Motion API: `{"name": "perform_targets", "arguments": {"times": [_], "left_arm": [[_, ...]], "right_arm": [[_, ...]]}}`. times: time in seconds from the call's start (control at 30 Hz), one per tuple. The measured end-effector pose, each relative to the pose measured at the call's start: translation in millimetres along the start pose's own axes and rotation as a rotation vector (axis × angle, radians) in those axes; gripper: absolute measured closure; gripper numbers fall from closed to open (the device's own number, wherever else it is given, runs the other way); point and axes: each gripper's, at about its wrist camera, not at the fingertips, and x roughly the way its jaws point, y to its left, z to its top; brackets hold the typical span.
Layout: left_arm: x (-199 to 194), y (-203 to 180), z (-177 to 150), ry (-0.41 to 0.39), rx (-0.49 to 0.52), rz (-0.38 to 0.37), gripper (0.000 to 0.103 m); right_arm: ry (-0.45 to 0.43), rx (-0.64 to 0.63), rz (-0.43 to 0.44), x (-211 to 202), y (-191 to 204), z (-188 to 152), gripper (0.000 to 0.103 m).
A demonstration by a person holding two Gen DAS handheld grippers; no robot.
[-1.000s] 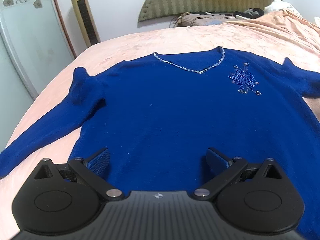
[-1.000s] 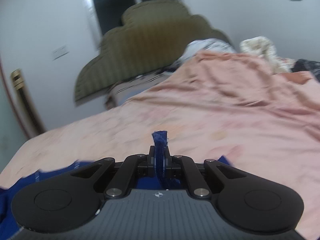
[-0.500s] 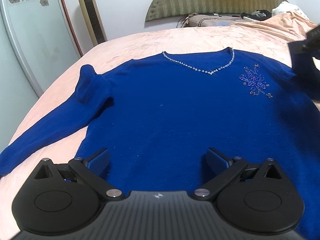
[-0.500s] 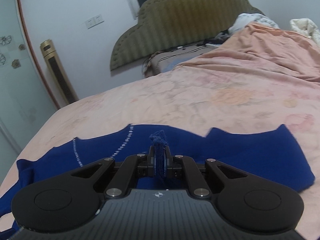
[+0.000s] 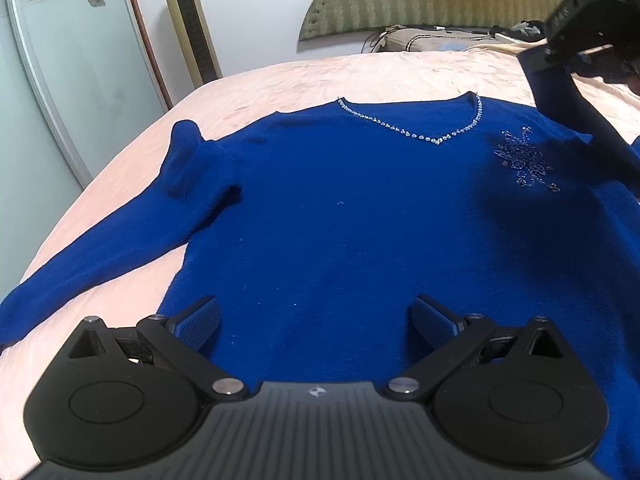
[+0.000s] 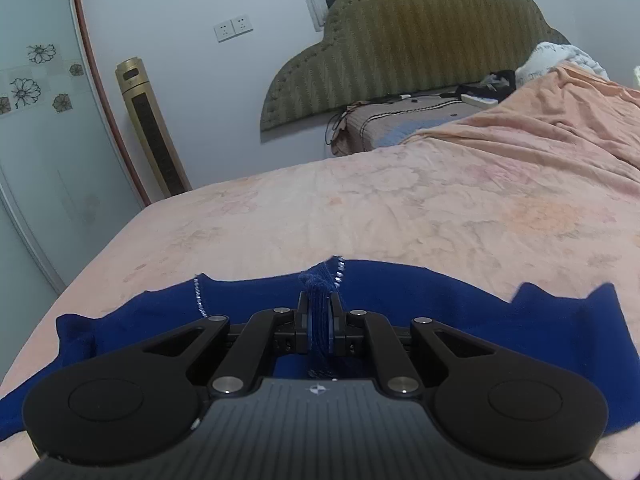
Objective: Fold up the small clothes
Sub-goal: 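Carry the held sleeve across the sweater body toward the other sleeve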
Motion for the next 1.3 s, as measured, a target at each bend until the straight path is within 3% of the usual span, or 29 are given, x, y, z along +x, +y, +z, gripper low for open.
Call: {"name": "perform_targets", "arguments": {"times": [0.93,1.3], "left_arm": [[9.3,10.7,-13.0,-0.014,-0.045,-0.044,0.000],[10.7,16.3,-22.6,-0.055,-0.100,-0.073,0.000]], "right_arm": [[0.011,-0.111,0.045,45.0,94.4,2.7,0.091],[0.059,-0.187,0.141,73.0,155.8,-1.6,0.091]]}}
